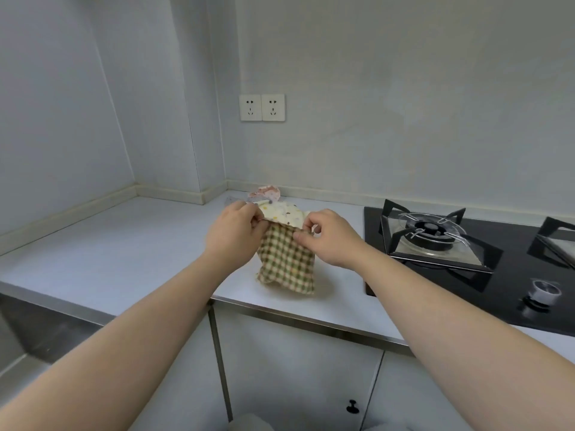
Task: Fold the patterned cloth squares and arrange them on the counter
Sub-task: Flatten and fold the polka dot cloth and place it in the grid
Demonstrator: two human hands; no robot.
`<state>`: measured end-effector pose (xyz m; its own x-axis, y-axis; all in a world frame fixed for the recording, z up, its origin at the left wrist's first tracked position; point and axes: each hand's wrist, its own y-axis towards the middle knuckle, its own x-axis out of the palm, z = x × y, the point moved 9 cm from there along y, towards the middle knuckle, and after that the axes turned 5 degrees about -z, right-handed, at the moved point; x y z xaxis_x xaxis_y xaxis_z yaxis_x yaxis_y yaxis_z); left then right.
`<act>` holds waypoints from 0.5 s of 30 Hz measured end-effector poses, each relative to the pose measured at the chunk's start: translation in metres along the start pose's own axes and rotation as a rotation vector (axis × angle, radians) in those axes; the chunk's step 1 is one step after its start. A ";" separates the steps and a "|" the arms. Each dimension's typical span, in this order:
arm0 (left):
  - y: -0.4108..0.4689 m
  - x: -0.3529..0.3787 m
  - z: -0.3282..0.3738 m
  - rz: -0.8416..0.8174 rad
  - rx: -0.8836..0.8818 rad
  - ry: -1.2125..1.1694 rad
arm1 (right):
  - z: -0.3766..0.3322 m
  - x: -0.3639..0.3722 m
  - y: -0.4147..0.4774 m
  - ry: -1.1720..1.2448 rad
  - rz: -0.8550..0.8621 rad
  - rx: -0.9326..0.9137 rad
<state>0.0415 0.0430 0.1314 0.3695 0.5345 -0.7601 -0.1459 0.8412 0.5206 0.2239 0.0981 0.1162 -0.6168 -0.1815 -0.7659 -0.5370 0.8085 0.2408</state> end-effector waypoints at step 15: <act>-0.020 -0.054 0.048 -0.035 0.074 -0.106 | -0.021 -0.084 -0.054 0.002 0.216 0.094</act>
<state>0.0681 -0.0063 0.1806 0.4683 0.4899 -0.7353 -0.0641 0.8489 0.5247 0.2923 0.0578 0.1799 -0.7124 0.0001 -0.7017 -0.3366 0.8774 0.3418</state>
